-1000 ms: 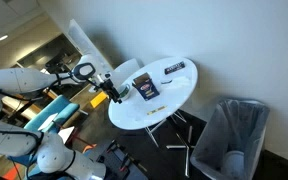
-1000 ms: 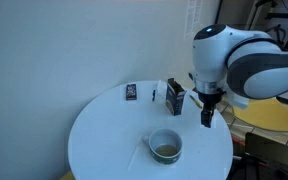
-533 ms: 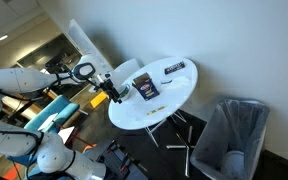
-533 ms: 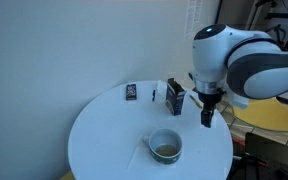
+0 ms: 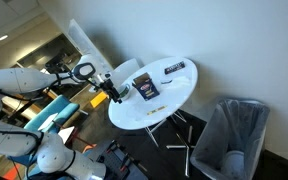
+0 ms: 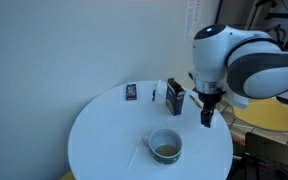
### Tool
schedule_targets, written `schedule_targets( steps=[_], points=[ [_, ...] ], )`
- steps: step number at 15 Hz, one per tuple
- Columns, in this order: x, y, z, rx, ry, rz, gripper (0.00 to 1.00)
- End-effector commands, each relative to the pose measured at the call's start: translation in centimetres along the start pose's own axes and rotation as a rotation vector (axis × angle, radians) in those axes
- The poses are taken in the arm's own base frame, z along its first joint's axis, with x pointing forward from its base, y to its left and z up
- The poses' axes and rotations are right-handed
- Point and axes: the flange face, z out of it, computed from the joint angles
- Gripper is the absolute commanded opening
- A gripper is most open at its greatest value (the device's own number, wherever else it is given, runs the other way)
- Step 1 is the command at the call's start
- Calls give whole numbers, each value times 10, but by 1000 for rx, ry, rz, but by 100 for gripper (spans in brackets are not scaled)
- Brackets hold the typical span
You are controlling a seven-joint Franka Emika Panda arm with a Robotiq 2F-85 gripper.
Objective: Move the mug forward slightly
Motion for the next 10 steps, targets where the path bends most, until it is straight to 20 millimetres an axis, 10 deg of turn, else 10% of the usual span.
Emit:
schedule_targets(
  steps=[1, 10],
  points=[
    [7, 7, -7, 51, 61, 97, 100],
    [22, 17, -26, 206, 253, 235, 100]
  ],
)
